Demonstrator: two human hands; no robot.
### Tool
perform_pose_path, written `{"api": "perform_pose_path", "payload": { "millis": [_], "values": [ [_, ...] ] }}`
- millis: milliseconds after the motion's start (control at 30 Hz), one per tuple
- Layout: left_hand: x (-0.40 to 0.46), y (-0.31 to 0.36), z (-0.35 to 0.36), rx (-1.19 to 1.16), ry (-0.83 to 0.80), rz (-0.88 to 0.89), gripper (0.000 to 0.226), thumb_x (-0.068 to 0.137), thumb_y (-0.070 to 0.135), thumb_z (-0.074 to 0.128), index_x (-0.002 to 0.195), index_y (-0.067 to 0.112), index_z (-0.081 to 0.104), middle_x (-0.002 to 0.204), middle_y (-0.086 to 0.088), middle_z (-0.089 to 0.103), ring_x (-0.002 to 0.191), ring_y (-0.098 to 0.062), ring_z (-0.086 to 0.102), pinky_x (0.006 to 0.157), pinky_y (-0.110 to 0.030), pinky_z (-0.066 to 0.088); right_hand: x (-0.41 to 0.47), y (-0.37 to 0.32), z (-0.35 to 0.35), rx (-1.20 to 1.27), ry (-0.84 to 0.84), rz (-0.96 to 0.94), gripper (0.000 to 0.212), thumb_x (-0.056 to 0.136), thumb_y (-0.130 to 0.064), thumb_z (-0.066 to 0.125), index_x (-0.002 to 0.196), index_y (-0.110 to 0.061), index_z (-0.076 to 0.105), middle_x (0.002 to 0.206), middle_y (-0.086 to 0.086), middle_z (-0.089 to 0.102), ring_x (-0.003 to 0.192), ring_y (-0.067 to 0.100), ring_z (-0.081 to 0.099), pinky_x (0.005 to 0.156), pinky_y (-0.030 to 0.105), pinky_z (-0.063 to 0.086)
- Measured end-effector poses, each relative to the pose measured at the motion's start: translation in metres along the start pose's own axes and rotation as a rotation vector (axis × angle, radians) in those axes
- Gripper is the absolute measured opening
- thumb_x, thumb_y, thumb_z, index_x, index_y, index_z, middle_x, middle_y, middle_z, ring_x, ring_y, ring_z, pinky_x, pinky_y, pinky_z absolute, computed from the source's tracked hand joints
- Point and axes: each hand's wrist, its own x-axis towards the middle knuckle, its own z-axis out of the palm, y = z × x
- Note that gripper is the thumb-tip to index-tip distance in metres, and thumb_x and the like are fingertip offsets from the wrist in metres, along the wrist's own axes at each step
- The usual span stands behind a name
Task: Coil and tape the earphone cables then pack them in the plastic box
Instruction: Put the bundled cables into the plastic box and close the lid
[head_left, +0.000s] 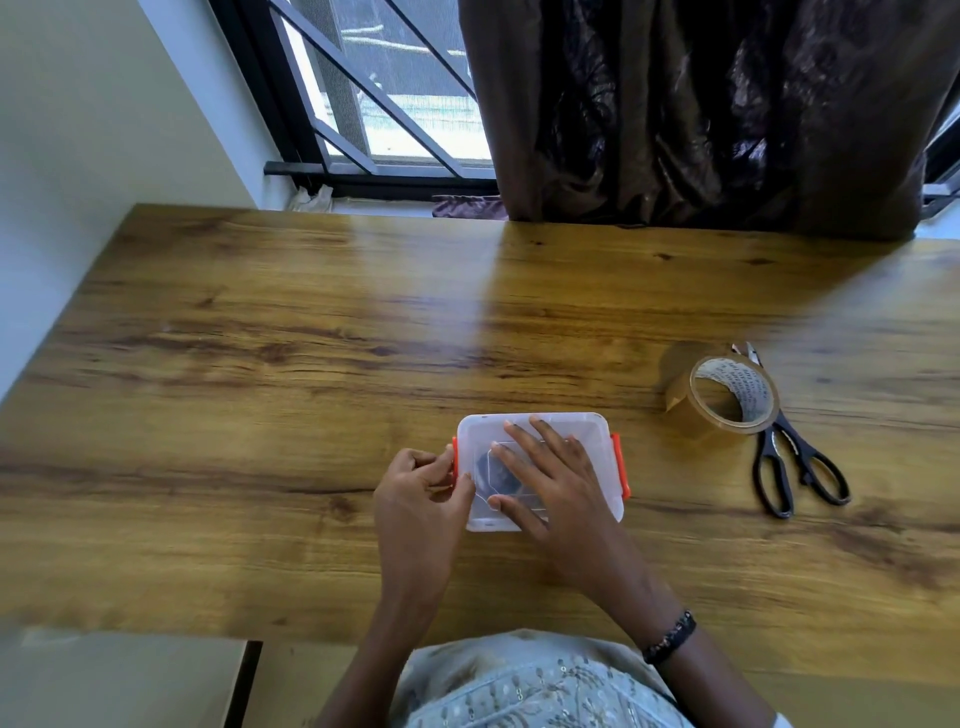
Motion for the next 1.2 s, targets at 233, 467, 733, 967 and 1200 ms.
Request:
{"api": "perform_pose_path", "payload": {
  "millis": [233,467,733,967,1200],
  "values": [
    [0.000,0.003,0.001,0.087,-0.019,0.050,0.022,0.077,0.007,0.076,0.099,0.006,0.075,0.079,-0.001,0.060,0.065,-0.008,0.058,0.057,-0.018,0.049,0.001,0.002,0.002,0.004,0.001,0.008,0.057,0.094,-0.049,0.043,0.144,-0.022,0.042,0.156,-0.004,0.029,0.148,0.010,0.004,0.121,0.046,0.006],
    [0.000,-0.002,-0.006,0.030,-0.039,0.029,0.034,0.079,0.013,0.076,0.113,0.008,0.069,0.086,0.001,0.063,0.070,-0.005,0.062,0.065,-0.016,0.053,-0.004,-0.002,-0.009,-0.061,0.023,0.019,0.049,0.098,-0.041,0.047,0.144,-0.025,0.041,0.159,-0.007,0.023,0.144,0.001,-0.003,0.121,0.036,-0.005],
    [-0.003,-0.008,-0.008,-0.097,-0.150,-0.122,0.049,0.084,0.021,0.071,0.131,0.012,0.057,0.118,-0.001,0.068,0.091,0.003,0.062,0.069,0.001,0.045,-0.035,0.023,-0.046,0.056,0.300,0.399,0.056,0.097,-0.032,0.053,0.147,-0.015,0.037,0.153,0.001,0.037,0.141,0.014,0.031,0.115,0.025,0.021],
    [-0.009,-0.006,-0.001,-0.165,-0.191,-0.177,0.051,0.086,0.016,0.068,0.135,0.013,0.051,0.113,0.010,0.062,0.089,0.001,0.062,0.066,-0.002,0.049,-0.052,0.036,-0.046,0.402,0.253,0.529,0.048,0.091,-0.024,0.065,0.137,-0.015,0.052,0.120,-0.002,0.068,0.097,0.000,0.063,0.076,0.002,0.046],
    [-0.001,0.003,-0.001,-0.216,-0.134,-0.213,0.045,0.084,0.006,0.070,0.127,0.011,0.058,0.113,-0.002,0.069,0.088,0.000,0.066,0.078,-0.019,0.054,-0.036,0.040,-0.058,0.504,0.269,0.475,0.046,0.088,-0.017,0.069,0.133,-0.015,0.057,0.123,-0.004,0.066,0.106,0.000,0.063,0.088,0.014,0.051]
  ]
}}
